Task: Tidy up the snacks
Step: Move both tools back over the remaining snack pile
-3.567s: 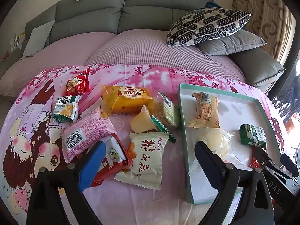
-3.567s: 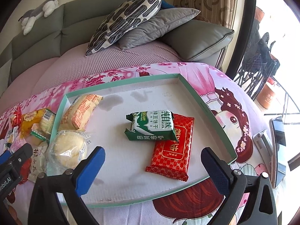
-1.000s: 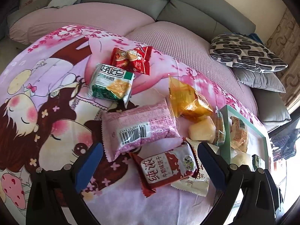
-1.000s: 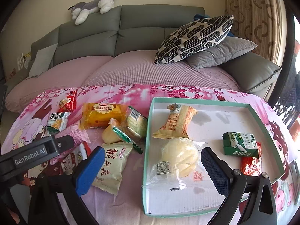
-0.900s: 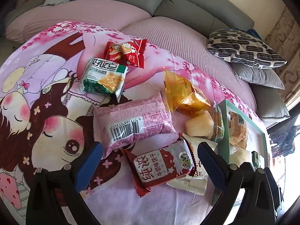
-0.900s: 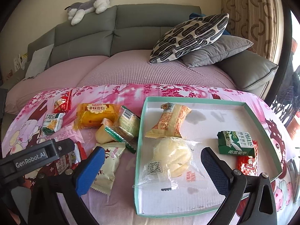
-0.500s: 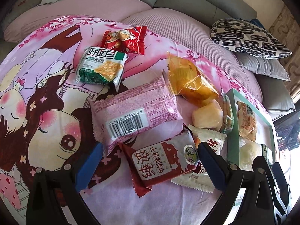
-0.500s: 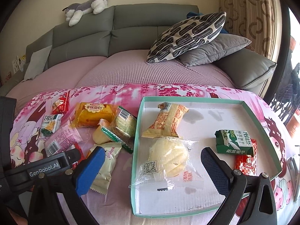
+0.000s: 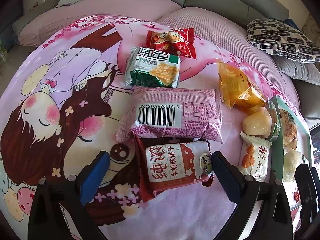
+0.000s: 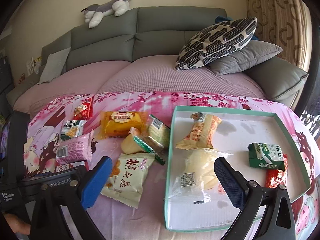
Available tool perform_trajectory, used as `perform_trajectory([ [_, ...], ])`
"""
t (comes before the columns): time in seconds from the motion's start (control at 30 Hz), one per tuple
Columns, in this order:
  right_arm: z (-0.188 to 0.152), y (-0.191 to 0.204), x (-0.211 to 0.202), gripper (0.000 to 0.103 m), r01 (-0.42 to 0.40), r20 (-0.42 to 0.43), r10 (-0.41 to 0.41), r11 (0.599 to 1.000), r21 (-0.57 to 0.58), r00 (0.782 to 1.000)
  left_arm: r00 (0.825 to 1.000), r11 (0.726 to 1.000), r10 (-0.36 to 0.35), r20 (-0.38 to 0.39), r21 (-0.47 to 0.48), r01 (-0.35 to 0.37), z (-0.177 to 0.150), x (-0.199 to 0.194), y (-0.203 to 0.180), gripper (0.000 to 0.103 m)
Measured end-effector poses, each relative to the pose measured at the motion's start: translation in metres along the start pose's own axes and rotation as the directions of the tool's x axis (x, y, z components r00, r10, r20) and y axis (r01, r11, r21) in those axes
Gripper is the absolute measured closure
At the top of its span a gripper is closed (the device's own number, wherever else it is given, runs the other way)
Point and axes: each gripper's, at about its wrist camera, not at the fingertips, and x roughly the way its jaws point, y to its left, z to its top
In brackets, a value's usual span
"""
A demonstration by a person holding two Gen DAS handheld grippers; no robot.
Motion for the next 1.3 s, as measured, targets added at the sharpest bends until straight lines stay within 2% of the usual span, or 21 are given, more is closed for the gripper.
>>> perform_trajectory([
  [0.1, 0.0, 0.009, 0.0, 0.012, -0.041, 0.002, 0.041, 0.999, -0.02, 0.999, 1.0, 1.0, 0.006, 0.002, -0.01, -0.006, 0.001, -0.002, 0.008, 0.002],
  [0.37, -0.006, 0.022, 0.019, 0.027, -0.109, -0.069, 0.106, 0.993, -0.036, 0.992, 1.0, 0.999, 0.02, 0.004, -0.044, -0.02, 0.001, -0.004, 0.024, 0.002],
  [0.57, -0.011, 0.035, 0.036, 0.033, -0.138, -0.115, 0.13, 0.989, -0.057, 0.985, 1.0, 0.999, 0.016, 0.0, -0.038, -0.016, 0.0, -0.004, 0.024, 0.002],
  [0.87, -0.016, 0.036, 0.054, 0.033, -0.111, -0.176, 0.1, 0.992, -0.054, 0.979, 1.0, 0.999, 0.007, -0.003, -0.04, -0.007, 0.002, -0.001, 0.024, 0.002],
  [1.3, -0.019, 0.046, 0.064, 0.033, -0.104, -0.184, 0.088, 0.991, -0.079, 0.979, 1.0, 0.999, 0.003, -0.006, -0.041, -0.003, 0.002, 0.001, 0.024, 0.002],
])
